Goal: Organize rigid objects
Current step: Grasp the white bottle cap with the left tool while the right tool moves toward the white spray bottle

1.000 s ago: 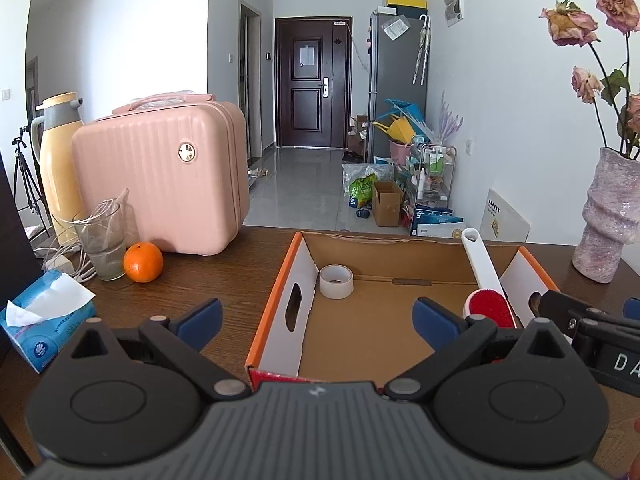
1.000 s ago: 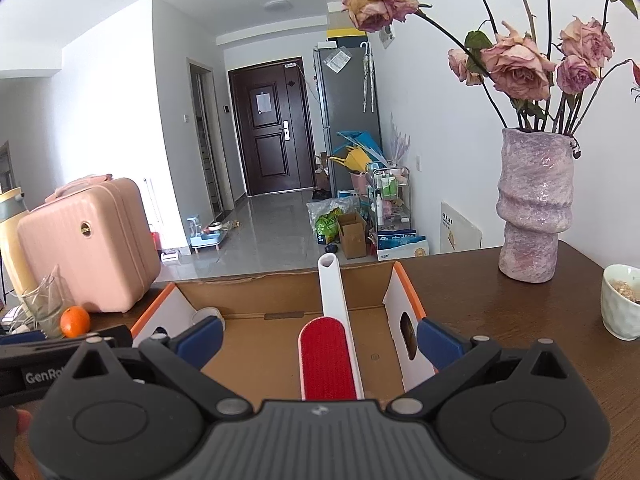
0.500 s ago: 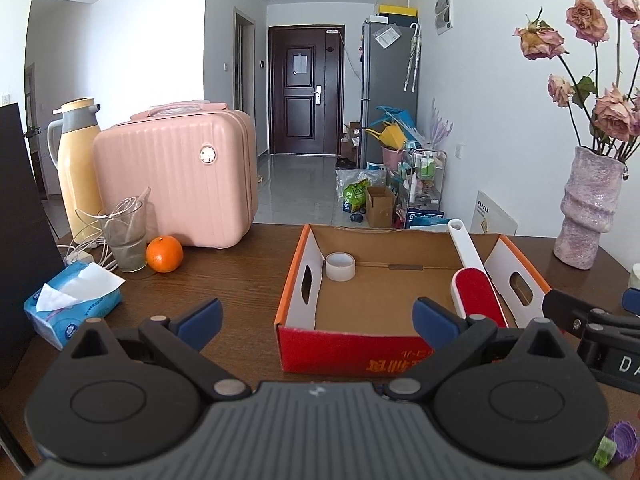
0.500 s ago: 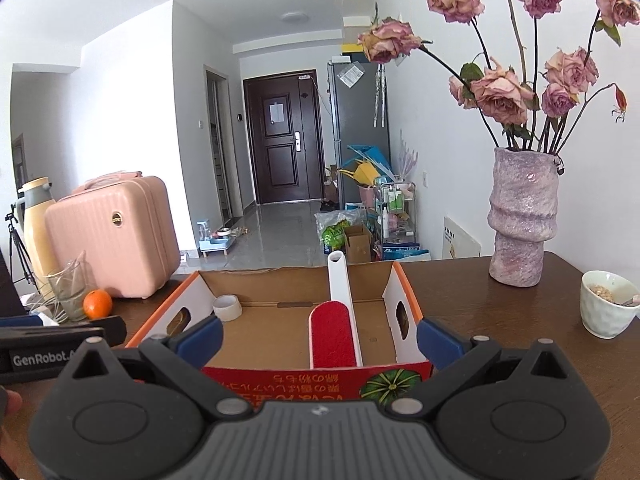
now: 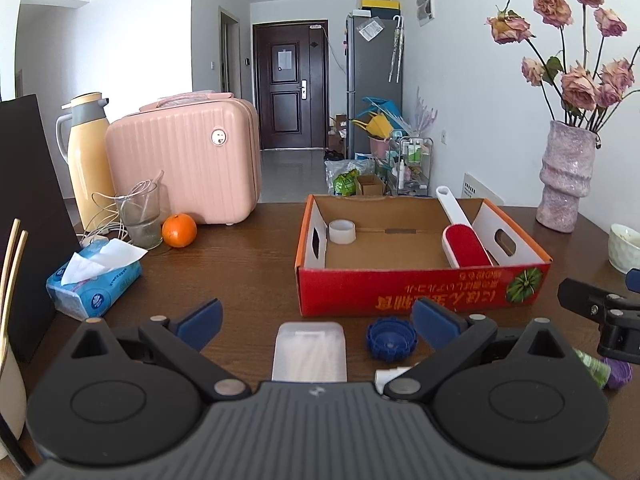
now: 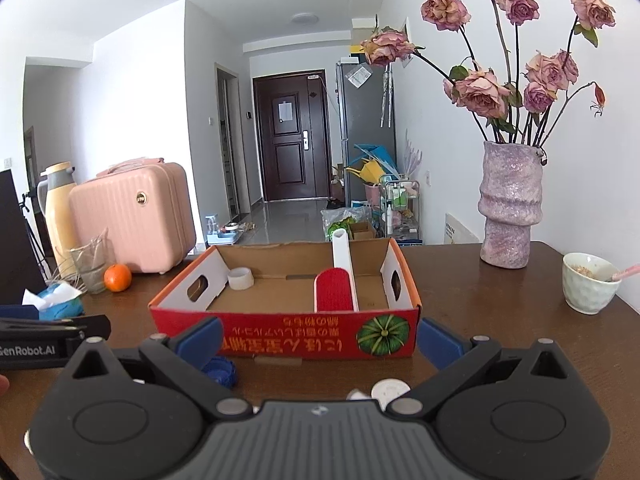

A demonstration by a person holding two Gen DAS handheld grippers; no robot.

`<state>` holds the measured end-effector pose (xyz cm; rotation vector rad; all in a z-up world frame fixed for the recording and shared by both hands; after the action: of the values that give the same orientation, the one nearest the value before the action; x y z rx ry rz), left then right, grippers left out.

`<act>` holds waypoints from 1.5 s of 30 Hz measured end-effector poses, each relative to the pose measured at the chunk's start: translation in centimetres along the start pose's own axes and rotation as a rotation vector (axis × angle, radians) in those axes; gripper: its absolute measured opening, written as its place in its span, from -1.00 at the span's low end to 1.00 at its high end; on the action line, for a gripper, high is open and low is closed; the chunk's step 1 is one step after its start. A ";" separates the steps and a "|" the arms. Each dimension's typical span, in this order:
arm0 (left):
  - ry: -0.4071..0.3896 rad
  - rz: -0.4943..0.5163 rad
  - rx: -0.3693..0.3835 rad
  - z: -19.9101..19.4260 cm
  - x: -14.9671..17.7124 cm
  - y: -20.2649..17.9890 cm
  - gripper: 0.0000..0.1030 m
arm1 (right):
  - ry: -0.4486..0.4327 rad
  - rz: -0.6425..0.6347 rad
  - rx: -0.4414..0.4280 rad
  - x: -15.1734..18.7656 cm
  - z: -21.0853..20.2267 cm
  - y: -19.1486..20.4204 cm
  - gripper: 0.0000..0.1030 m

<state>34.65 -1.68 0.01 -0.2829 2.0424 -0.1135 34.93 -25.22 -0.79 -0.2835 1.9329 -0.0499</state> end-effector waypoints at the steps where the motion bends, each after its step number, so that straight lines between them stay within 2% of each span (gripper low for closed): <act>1: 0.001 0.001 0.001 -0.3 0.3 0.2 1.00 | 0.003 -0.005 -0.001 0.3 -0.4 0.2 1.00; 12: 0.024 -0.002 -0.005 -2.0 2.5 2.9 1.00 | 0.071 -0.031 -0.002 4.5 -2.3 1.1 1.00; 20: 0.070 -0.016 -0.033 -1.5 4.4 5.6 1.00 | 0.123 -0.005 0.018 7.1 -1.6 0.6 1.00; 33: 0.138 -0.045 -0.127 -1.0 6.8 11.8 1.00 | 0.136 0.016 0.035 8.3 -0.9 0.4 1.00; 40: 0.184 -0.049 -0.141 -0.4 8.4 13.2 1.00 | 0.146 0.023 0.044 8.6 -0.7 0.3 1.00; 43: 0.196 -0.056 -0.148 -0.2 8.6 13.6 0.93 | 0.153 0.022 0.046 8.7 -0.6 0.4 1.00; 45: 0.209 -0.061 -0.148 0.1 8.8 13.8 0.78 | 0.155 0.021 0.046 8.8 -0.6 0.4 1.00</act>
<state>28.68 9.47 -10.39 -0.4420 2.2543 -0.0299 31.30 -26.81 -8.68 -0.2339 2.0856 -0.1050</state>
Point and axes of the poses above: each gripper's, at about its wrist camera, not at the fingertips, and z roughly the way its jaws point, y to its left, x to its underside, the point moved 7 cm from there along z, roughly the way its jaws point, and after that the axes turned 15 degrees about -z, right-handed, at the moved point
